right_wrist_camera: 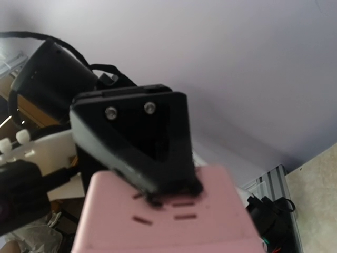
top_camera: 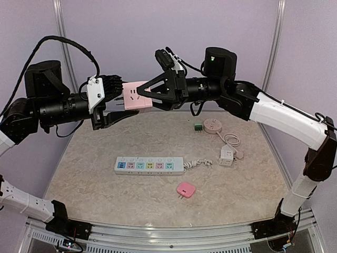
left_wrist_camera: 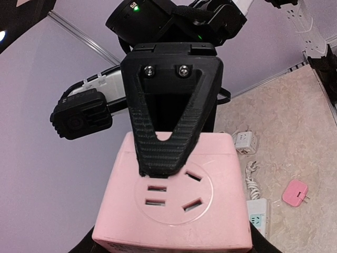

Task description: Insert the plug

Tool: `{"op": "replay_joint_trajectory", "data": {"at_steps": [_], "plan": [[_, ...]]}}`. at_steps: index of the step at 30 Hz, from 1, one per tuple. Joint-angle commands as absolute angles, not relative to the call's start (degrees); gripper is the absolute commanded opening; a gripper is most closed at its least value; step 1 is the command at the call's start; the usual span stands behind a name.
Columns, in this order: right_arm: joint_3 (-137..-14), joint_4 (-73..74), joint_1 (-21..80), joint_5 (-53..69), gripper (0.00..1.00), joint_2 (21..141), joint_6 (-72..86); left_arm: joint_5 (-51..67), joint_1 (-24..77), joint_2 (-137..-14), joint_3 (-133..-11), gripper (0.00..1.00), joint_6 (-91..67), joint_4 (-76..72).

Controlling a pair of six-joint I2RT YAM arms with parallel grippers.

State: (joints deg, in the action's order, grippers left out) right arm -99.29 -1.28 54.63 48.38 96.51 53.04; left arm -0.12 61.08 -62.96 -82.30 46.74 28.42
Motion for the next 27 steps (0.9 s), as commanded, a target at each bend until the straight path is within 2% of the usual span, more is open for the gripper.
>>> {"op": "replay_joint_trajectory", "data": {"at_steps": [1, 3, 4, 5, 6, 7, 8, 11, 14, 16, 18, 23, 27], "plan": [[-100.80, -0.50, 55.29, 47.28, 0.00, 95.22, 55.74, 0.18, 62.91, -62.83, -82.25, 0.00, 48.92, 27.10], [-100.90, 0.22, 55.28, 46.68, 0.01, 95.11, 54.11, -1.17, 63.18, -62.31, -82.23, 0.00, 48.02, 26.82], [-100.75, 0.76, 55.33, 46.47, 0.18, 94.80, 52.99, -1.53, 63.21, -61.95, -82.29, 0.00, 47.01, 26.54], [-100.58, 0.96, 55.33, 46.23, 0.40, 94.40, 51.09, -1.84, 63.22, -61.74, -82.35, 0.00, 45.56, 26.47], [-100.47, 1.49, 55.25, 45.52, 0.71, 93.68, 48.19, -2.23, 63.20, -61.50, -82.43, 0.00, 43.93, 26.46], [-100.54, 3.22, 55.26, 43.95, 0.95, 92.61, 44.25, -2.46, 63.19, -61.32, -82.59, 0.00, 42.00, 26.66], [-100.50, 5.86, 55.27, 40.87, 0.99, 91.23, 38.34, -2.42, 63.13, -60.86, -82.70, 0.00, 39.78, 27.04], [-94.93, 9.20, 56.09, 29.20, 1.00, 83.32, 16.51, 0.43, 62.21, -60.02, -83.25, 0.00, 30.58, 29.24], [-80.41, -1.97, 56.99, 23.94, 1.00, 73.15, 1.82, 8.21, 60.04, -59.27, -83.96, 0.00, 19.02, 30.20], [-74.83, -8.71, 57.08, 26.64, 1.00, 69.87, -1.03, 14.11, 57.99, -59.24, -84.67, 0.00, 12.78, 29.73], [-75.76, -8.06, 57.76, 29.39, 1.00, 70.64, -0.69, 17.38, 56.93, -59.47, -85.18, 0.00, 10.00, 29.20], [-89.91, 5.89, 59.40, 29.20, 1.00, 80.23, 3.32, 18.15, 55.69, -60.57, -85.19, 0.00, 10.30, 29.09], [-93.79, 8.12, 61.41, 28.44, 1.00, 83.36, 3.04, 19.68, 55.54, -60.80, -85.13, 0.00, 10.14, 29.25]]}}
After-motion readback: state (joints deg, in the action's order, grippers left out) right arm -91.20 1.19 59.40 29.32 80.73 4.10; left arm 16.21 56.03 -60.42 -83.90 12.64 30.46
